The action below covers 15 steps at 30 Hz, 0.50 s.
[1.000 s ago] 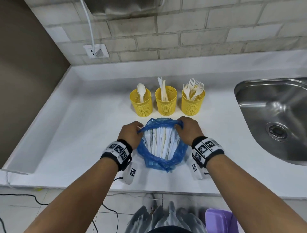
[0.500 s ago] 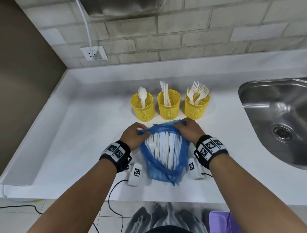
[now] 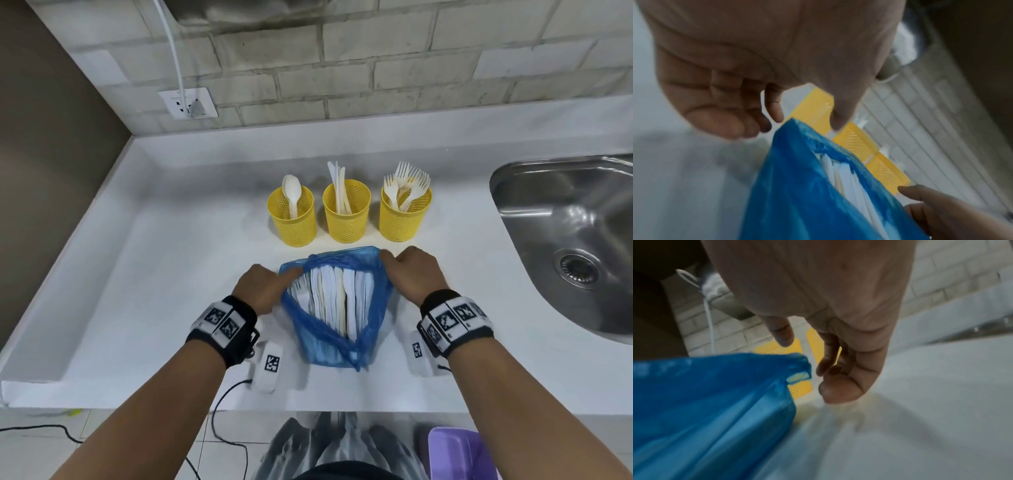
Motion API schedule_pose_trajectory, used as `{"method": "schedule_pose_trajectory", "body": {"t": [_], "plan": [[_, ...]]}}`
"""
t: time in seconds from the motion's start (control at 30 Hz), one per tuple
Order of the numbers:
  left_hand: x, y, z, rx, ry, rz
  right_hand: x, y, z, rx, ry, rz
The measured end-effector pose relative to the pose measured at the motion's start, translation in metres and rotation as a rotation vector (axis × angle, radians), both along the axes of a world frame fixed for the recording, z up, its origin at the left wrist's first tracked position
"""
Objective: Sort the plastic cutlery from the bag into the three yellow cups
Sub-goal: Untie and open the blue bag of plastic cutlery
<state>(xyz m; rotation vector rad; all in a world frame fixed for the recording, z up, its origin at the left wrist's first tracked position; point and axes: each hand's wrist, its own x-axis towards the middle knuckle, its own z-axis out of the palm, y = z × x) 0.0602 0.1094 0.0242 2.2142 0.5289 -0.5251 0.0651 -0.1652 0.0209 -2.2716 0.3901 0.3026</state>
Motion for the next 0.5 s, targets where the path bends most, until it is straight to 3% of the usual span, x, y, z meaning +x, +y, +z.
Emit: {"method": "schedule_pose_trajectory", "body": {"t": [0.1, 0.2, 0.4, 0.5], "plan": [[-0.032, 0.000, 0.012, 0.029, 0.127, -0.128, -0.027, -0.007, 0.010, -0.030, 0.155, 0.161], [-0.052, -0.009, 0.010, -0.087, 0.148, -0.119, -0.043, -0.002, 0.003, 0.132, 0.328, 0.359], [-0.066, -0.014, 0.004, -0.293, 0.034, 0.088, -0.060, -0.004, -0.014, 0.351, 0.144, 0.397], [-0.075, -0.003, 0.001, -0.125, 0.076, -0.047, -0.072, -0.015, -0.016, 0.369, 0.160, 0.425]]}}
